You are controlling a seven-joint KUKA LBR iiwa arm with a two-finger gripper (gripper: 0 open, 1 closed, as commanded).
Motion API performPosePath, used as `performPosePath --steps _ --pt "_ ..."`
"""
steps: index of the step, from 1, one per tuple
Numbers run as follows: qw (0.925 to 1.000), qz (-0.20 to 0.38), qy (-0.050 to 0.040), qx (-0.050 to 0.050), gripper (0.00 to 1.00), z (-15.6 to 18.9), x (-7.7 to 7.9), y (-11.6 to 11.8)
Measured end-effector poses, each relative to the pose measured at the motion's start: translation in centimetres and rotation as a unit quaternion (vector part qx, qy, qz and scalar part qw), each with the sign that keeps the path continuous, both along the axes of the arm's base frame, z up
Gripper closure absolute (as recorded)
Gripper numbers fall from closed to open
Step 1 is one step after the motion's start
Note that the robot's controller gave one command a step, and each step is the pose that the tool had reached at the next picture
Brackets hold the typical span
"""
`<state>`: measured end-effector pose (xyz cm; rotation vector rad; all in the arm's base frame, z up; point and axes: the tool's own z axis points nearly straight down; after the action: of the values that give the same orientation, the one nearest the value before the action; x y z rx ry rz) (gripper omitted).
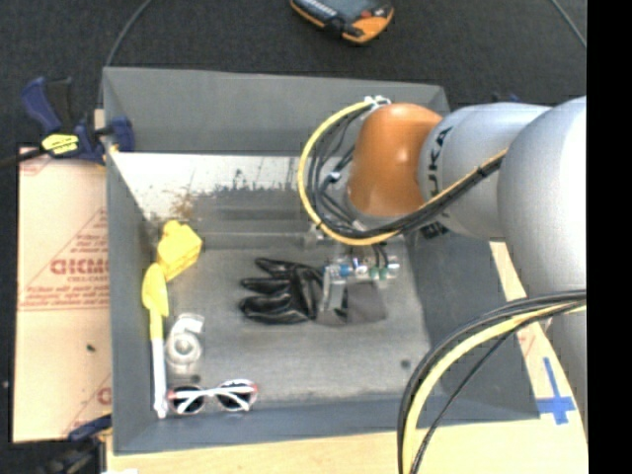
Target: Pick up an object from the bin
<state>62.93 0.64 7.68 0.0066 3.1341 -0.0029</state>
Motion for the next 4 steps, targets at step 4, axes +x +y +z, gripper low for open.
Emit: performPosePath --steps 4 --pt "0.9999 -0.011 -0.0018 0.002 0.00 -0.7 -4.1 5.6"
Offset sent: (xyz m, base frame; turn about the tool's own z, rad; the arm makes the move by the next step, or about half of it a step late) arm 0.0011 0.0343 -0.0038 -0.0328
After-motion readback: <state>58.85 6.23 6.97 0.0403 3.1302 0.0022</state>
